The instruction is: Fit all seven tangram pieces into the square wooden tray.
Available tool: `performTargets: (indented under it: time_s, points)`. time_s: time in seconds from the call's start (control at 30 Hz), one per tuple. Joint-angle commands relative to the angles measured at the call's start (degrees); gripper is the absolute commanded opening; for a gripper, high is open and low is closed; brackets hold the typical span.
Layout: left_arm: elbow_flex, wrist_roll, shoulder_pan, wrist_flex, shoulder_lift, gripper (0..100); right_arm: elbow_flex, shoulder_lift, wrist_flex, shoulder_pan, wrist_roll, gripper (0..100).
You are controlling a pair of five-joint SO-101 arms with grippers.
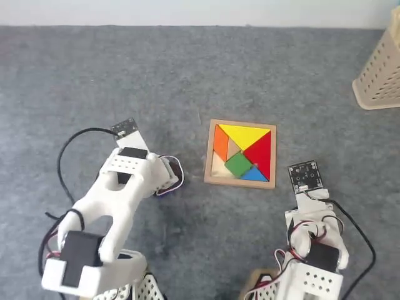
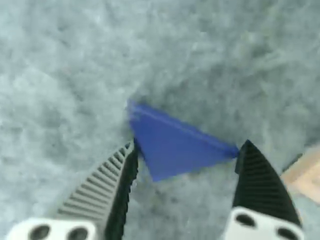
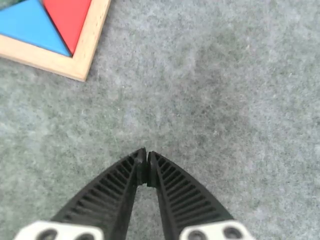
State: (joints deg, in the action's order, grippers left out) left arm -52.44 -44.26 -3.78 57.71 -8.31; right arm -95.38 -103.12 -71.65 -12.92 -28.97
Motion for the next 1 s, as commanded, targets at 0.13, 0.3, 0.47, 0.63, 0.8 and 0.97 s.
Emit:
performTargets:
  time_s: [0.13,0.3,0.47,0.63,0.8,0.97]
  points:
    - [-0.31,-0.26,-0.44,-1.14,-1.41,15,-1.05,-0.84,-0.57,-0.75,-0.44,0.8]
    - [-1.01,3.43,-0.44,-1.05,-1.41,14,-1.05,-0.84,-0.57,-0.75,-0.44,0.8]
    - [-3.03,15.21,-0.18,-1.14,-1.49,14,-1.05,-0.84,-0.57,-0.75,-0.44,0.8]
    - [-1.01,26.20,3.34,-3.08,-2.02,15,-1.05,-0.84,-0.57,-0.75,-0.44,0.8]
    - [3.21,47.30,7.65,-3.87,-2.02,15,-1.05,-0.84,-0.57,-0.75,-0.44,0.8]
    - [7.25,50.11,10.46,-3.69,-1.93,16,-1.05,-0.84,-0.57,-0.75,-0.44,0.8]
